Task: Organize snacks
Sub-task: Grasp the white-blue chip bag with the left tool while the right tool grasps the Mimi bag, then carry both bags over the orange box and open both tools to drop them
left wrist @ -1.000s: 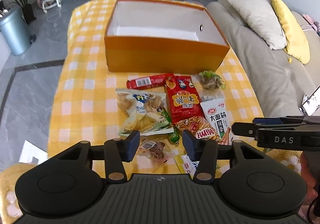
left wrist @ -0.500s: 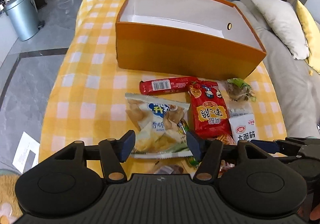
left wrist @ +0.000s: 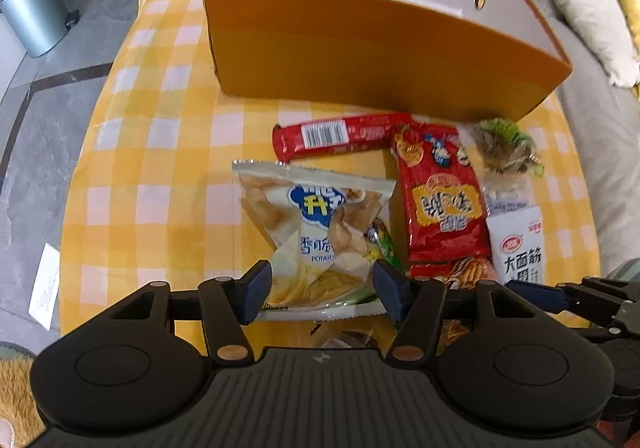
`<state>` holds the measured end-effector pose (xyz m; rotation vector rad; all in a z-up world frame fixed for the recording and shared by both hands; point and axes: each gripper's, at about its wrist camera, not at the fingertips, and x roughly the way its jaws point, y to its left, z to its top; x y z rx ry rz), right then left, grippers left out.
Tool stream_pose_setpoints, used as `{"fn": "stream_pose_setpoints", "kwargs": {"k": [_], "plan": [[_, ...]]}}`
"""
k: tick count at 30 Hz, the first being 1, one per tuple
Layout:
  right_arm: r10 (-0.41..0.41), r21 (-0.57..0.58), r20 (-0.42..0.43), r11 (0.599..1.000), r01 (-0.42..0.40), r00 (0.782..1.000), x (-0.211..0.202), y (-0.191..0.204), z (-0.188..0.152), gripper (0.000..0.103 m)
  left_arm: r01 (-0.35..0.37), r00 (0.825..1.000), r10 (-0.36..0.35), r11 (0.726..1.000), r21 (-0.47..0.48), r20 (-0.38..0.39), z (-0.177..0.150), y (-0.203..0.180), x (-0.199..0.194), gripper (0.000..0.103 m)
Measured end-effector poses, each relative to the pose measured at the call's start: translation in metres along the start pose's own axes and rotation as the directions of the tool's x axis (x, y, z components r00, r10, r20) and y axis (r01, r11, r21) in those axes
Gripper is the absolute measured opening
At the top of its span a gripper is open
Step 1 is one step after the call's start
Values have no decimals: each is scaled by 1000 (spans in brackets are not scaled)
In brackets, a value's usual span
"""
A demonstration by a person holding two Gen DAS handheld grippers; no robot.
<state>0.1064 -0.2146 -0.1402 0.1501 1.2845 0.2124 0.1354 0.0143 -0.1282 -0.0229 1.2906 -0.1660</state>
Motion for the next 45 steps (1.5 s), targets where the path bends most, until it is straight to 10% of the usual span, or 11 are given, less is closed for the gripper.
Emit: {"fn": "stream_pose_setpoints", "kwargs": {"k": [17, 45], "plan": [[14, -73, 24, 997, -12, 1000, 1, 2, -3, 29, -22, 1000, 22, 1000, -16, -4, 1, -8, 0, 14], [87, 59, 220, 993, -102, 972, -89, -17, -20, 29, 63, 968, -70, 997, 35, 241, -29, -18, -100, 3]]}}
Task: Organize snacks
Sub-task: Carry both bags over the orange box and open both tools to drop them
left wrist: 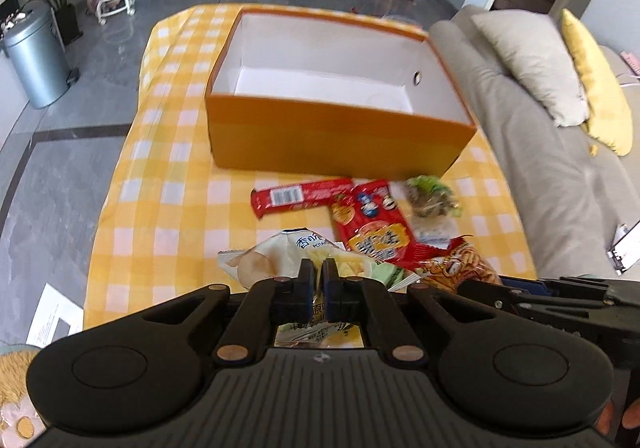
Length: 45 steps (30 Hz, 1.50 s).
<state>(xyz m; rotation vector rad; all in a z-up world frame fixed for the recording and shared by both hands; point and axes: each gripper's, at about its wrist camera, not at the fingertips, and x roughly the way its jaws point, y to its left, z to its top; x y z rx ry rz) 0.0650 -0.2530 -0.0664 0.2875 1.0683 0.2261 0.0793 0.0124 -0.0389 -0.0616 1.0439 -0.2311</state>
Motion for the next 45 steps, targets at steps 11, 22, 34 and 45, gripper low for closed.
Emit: {"fn": "stream_pose_setpoints", "kwargs": {"k": [11, 22, 34, 45], "plan": [[24, -3, 77, 1000, -23, 997, -24, -1, 34, 29, -4, 992, -4, 998, 62, 126, 36, -5, -30, 2], [33, -39, 155, 999, -27, 987, -25, 9, 114, 29, -62, 978, 31, 987, 148, 207, 108, -10, -18, 2], [10, -53, 115, 999, -3, 993, 49, 17, 186, 29, -182, 973, 134, 944, 274, 187, 173, -12, 43, 2], [22, 57, -69, 998, -18, 997, 139, 2, 210, 29, -199, 979, 202, 897, 394, 33, 179, -7, 114, 1]]}}
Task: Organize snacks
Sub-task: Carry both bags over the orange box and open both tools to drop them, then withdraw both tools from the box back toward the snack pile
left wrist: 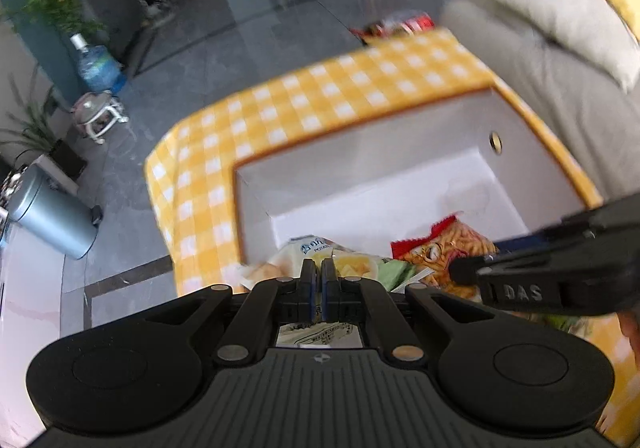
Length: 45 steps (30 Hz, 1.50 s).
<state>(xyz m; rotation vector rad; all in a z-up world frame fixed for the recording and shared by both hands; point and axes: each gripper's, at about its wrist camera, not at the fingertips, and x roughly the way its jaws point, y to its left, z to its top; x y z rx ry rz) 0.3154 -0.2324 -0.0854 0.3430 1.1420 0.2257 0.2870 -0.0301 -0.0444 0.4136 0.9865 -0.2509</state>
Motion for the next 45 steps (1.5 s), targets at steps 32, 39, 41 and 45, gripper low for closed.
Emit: {"fn": "stream_pose_setpoints", "kwargs": {"k": [32, 39, 41, 45], "plan": [[-46, -3, -120, 999, 46, 992, 40, 1, -4, 73, -16, 995, 25, 995, 94, -95, -14, -17, 14, 26], [-82, -44, 24, 996, 83, 996, -1, 6, -6, 75, -39, 999, 39, 998, 43, -3, -16, -2, -22, 44], [-89, -57, 82, 994, 93, 993, -17, 8, -9, 77, -46, 998, 46, 999, 16, 33, -19, 3, -35, 49], [-112, -94, 205, 987, 134, 972, -50, 15, -21, 81, -51, 992, 57, 997, -61, 114, -31, 13, -63, 53]]}}
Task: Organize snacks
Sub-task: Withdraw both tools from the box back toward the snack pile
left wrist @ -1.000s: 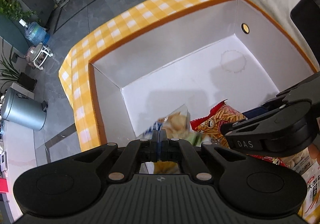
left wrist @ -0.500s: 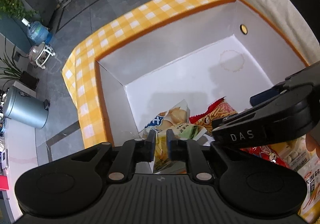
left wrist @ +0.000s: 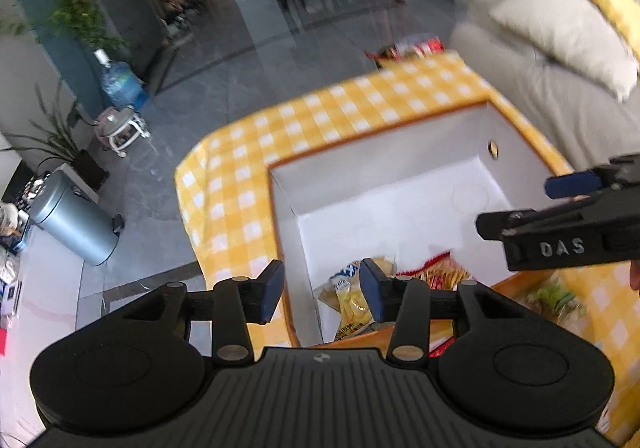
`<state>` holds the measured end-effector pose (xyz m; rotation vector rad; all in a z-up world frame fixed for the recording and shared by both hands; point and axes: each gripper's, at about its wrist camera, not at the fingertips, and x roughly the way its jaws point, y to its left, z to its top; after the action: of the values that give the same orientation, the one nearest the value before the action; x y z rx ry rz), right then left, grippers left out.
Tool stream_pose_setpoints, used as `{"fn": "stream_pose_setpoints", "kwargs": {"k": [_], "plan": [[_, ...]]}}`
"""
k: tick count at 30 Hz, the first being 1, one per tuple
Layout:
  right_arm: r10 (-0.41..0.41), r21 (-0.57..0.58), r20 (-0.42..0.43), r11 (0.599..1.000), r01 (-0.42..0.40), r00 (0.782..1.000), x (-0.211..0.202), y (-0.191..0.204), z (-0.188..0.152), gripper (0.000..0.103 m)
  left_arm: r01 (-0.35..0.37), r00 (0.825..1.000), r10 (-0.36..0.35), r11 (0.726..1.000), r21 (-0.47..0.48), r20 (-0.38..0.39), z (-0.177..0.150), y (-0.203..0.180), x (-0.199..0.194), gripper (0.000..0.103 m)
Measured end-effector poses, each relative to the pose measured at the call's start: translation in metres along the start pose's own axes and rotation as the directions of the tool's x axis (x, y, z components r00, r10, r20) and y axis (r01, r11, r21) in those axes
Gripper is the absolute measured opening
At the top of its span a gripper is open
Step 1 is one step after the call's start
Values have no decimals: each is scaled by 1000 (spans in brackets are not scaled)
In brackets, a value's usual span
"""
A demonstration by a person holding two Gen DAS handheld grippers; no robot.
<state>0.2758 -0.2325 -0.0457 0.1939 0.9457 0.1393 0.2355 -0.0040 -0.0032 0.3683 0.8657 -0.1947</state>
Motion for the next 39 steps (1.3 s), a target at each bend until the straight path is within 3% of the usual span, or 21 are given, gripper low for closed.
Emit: {"fn": "stream_pose_setpoints", "kwargs": {"k": [11, 18, 21, 27, 33, 39], "plan": [[-16, -59, 183, 998, 28, 983, -85, 13, -43, 86, 28, 978, 13, 981, -194, 207, -45, 2, -76, 60], [-11, -52, 242, 998, 24, 970, -128, 15, -78, 89, 50, 963, 34, 952, -301, 268, -82, -4, -109, 65], [-12, -71, 257, 997, 31, 966, -142, 14, -98, 93, 69, 962, 16, 952, -299, 274, -96, -10, -116, 66], [-14, -136, 261, 989, 51, 965, -160, 7, -144, 93, 95, 973, -33, 960, -265, 229, -125, -32, -116, 68], [-47, -122, 230, 990, 76, 972, -162, -6, -193, 93, 127, 986, -87, 940, -315, 139, -152, -44, -103, 68], [-78, -69, 141, 994, 88, 987, -152, -18, -222, 92, 127, 991, -131, 916, -380, 14, -177, -46, -86, 68]]}}
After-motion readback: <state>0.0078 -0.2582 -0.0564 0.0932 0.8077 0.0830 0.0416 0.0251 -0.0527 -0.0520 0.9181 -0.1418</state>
